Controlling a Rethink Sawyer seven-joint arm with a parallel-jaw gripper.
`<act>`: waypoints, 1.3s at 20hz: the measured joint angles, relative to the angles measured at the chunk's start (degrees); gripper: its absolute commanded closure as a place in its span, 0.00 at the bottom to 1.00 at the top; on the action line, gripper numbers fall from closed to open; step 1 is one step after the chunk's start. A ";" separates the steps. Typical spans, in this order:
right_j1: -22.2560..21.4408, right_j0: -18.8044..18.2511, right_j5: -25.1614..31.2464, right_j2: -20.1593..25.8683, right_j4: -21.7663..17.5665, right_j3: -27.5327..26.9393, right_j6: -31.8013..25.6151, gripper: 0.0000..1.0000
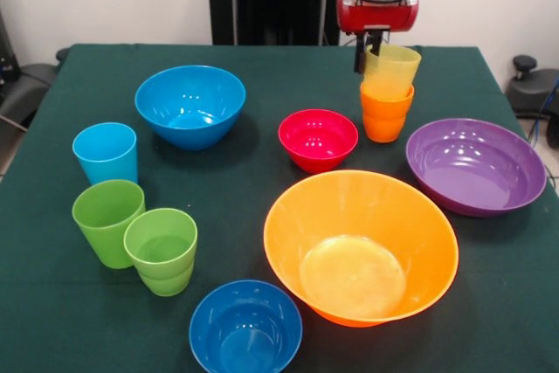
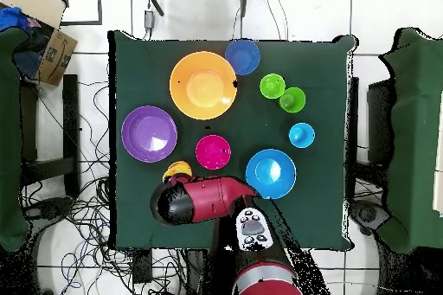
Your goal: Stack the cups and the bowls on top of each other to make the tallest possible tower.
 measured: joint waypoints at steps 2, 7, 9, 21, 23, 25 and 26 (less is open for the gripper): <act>-0.01 0.00 0.49 0.11 0.00 0.00 0.00 1.00; 0.45 -0.24 1.12 0.80 0.00 -0.03 0.00 1.00; 0.87 -0.75 1.12 1.38 0.00 -0.03 0.00 1.00; 2.26 -1.89 1.12 2.26 0.01 -0.05 0.00 1.00; 2.26 -1.90 1.11 2.27 0.01 -0.06 0.00 1.00; 2.27 -1.90 1.12 2.27 0.00 -0.07 0.00 1.00; 2.27 -1.90 1.11 2.27 0.01 -0.08 0.00 1.00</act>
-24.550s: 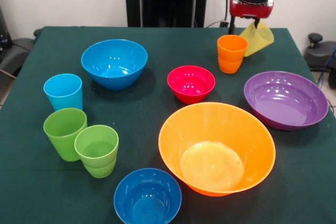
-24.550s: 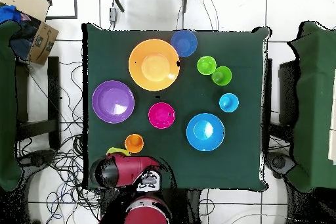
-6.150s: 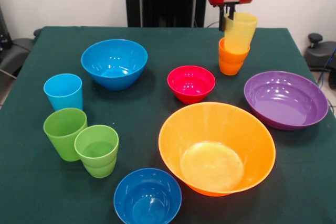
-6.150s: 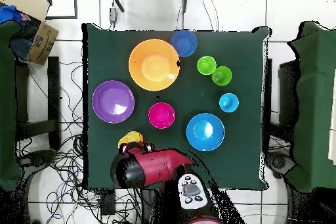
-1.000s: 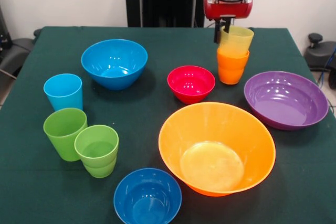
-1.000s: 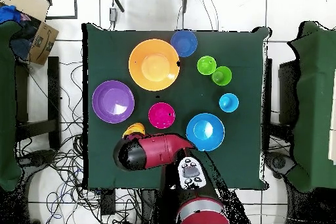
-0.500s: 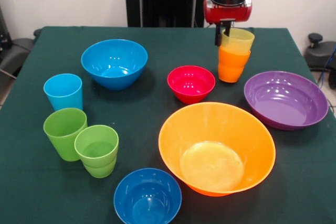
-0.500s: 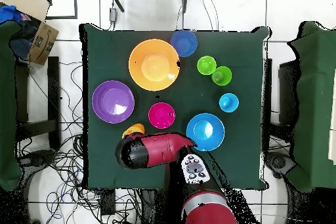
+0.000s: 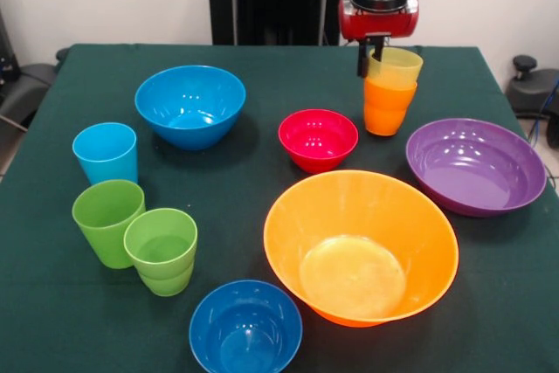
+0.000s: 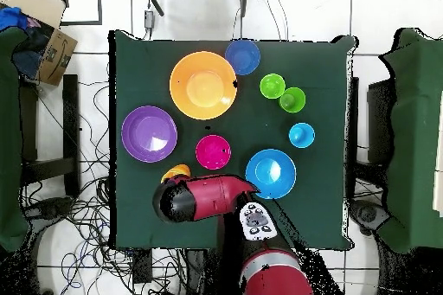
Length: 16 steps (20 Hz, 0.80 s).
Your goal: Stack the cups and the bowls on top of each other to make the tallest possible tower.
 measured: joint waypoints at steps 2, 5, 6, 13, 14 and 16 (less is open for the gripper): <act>0.00 -0.01 0.00 0.00 0.00 -0.07 0.00 1.00; 0.00 -0.01 0.01 0.01 0.00 -0.21 0.00 1.00; 0.00 -0.01 0.01 0.01 -0.01 -0.25 0.00 1.00; 0.01 0.00 0.01 0.01 0.00 -0.53 0.00 1.00; 0.01 0.00 0.01 0.00 -0.01 -0.55 0.00 1.00; 0.01 0.00 0.01 0.00 -0.01 -0.60 0.00 1.00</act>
